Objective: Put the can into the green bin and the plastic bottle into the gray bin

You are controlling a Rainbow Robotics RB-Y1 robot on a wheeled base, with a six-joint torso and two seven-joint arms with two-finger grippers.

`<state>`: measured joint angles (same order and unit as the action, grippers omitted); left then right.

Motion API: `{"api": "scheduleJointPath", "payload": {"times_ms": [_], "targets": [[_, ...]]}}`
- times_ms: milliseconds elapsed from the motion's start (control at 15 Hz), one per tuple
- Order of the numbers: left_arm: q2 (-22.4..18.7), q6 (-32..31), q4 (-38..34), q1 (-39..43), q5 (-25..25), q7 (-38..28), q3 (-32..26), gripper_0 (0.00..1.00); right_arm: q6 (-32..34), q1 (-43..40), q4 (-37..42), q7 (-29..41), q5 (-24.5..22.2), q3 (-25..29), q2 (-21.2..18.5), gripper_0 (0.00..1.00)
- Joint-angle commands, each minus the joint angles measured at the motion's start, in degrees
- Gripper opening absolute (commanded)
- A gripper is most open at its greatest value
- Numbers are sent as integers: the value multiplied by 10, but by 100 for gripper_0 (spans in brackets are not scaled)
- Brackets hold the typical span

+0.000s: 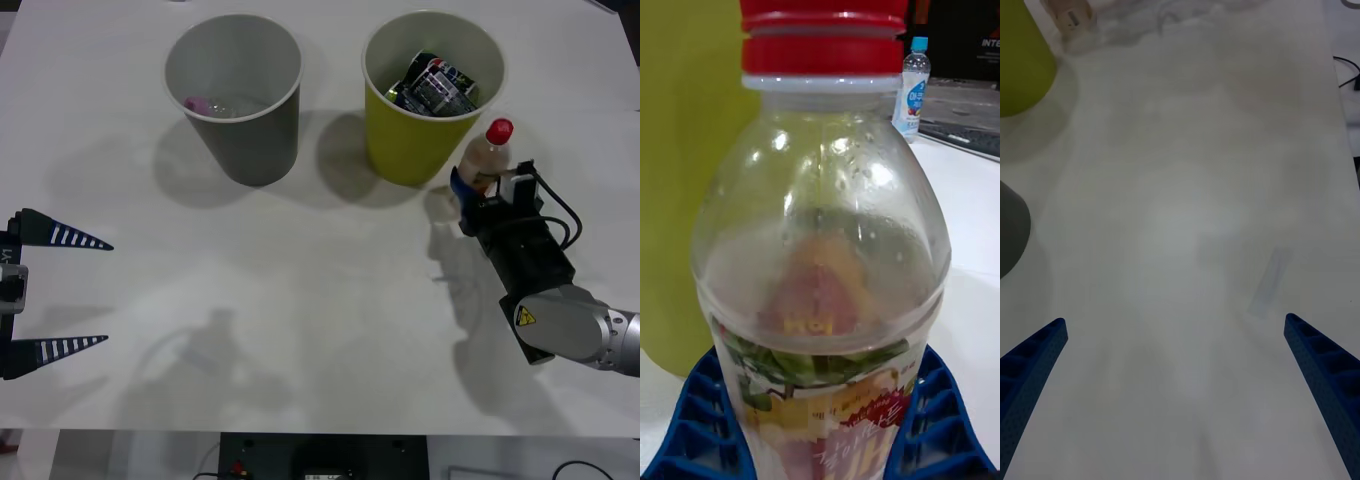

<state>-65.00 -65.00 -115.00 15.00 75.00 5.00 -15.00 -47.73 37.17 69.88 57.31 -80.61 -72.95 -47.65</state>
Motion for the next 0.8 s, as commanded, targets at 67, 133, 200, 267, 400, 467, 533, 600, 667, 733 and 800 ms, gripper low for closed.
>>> {"api": "scheduleJointPath", "payload": {"times_ms": [67, 133, 200, 267, 400, 467, 533, 600, 667, 733, 800], "targets": [[0, 0, 0, 0, 0, 0, 0, 100, 0, -5, 5, 2, -10, 0, -4, 0], [0, 0, 0, 0, 0, 0, 0, 100, 0, -8, 12, 2, -15, 0, -10, 0], [0, 0, 0, 0, 0, 0, 0, 100, 0, -16, 31, 2, -20, 2, -24, 0], [0, 0, 0, 0, 0, 0, 0, 100, 0, -23, 47, 1, -24, 3, -34, 0], [0, 0, 0, 0, 0, 0, 0, 100, 0, -42, 97, -1, -36, 6, -71, 0], [0, 0, 0, 0, 0, 0, 0, 100, 0, -51, 119, 0, -45, 7, -88, 0], [0, 0, 0, 0, 0, 0, 0, 100, 0, -61, 144, 0, -55, 7, -106, 0], [0, 0, 0, 0, 0, 0, 0, 100, 0, -68, 162, 2, -64, 7, -120, 0], [0, 0, 0, 0, 0, 0, 0, 100, 3, -75, 179, 1, -76, 7, -133, 0], [0, 0, 0, 0, 0, 0, 0, 100, 27, -86, 199, 2, -102, 18, -152, 0], [0, 0, 0, 0, 0, 0, 0, 100, 59, -106, 218, 3, -133, 45, -169, 0]]}}
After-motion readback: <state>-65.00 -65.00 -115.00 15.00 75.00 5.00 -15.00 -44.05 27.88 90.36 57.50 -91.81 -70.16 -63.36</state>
